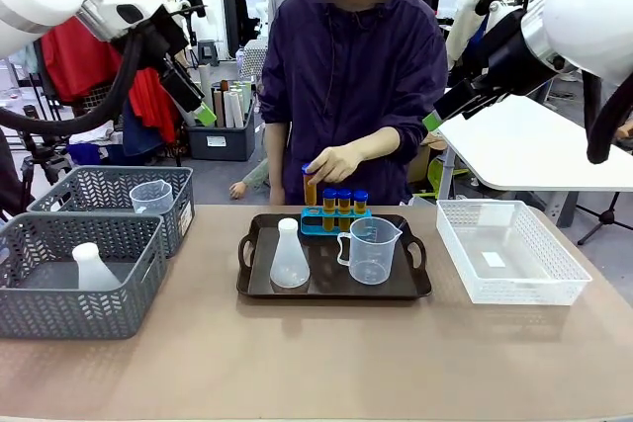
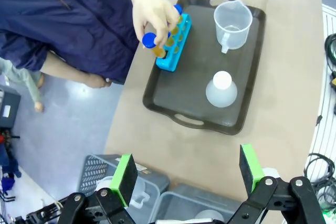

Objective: Prepare the laboratory tools.
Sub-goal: Pick up one Small flask and place it on the Handle tray.

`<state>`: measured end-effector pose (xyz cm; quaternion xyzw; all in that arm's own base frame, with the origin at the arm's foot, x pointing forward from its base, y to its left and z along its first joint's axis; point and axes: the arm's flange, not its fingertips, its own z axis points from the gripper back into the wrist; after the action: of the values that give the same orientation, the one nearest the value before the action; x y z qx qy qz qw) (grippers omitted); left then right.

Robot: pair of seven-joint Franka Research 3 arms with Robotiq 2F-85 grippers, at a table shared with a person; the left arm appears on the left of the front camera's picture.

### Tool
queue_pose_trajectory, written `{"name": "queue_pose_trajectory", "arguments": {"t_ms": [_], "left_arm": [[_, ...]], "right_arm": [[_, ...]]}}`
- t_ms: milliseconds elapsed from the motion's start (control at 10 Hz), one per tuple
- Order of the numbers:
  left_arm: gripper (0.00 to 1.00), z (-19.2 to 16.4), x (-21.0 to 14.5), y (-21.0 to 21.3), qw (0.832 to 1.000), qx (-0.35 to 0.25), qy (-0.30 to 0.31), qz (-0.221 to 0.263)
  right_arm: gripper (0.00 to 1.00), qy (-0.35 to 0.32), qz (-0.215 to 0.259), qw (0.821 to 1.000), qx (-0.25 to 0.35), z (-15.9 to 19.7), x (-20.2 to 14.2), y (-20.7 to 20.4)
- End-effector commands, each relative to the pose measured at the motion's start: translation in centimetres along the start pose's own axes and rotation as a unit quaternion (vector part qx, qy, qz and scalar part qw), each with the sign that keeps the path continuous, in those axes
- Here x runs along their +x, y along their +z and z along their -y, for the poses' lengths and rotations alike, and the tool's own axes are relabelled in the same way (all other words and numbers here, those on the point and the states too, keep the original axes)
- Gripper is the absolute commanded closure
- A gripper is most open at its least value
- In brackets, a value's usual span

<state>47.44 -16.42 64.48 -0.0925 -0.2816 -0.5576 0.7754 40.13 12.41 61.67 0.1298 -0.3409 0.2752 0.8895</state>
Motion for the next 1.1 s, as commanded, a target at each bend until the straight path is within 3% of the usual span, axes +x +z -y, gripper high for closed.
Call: {"name": "queue_pose_trajectory", "arguments": {"t_ms": [0, 1000], "left_arm": [[0.00, -0.09, -0.25, 0.32, 1.000, 0.000, 0.000, 0.001], [0.00, -0.09, -0.25, 0.32, 1.000, 0.000, 0.000, 0.001]], "right_arm": [[0.00, -0.002, 0.003, 1.000, 0.007, 0.09, -0.01, 0.07], [0.00, -0.002, 0.003, 1.000, 0.007, 0.09, -0.01, 0.07]]}}
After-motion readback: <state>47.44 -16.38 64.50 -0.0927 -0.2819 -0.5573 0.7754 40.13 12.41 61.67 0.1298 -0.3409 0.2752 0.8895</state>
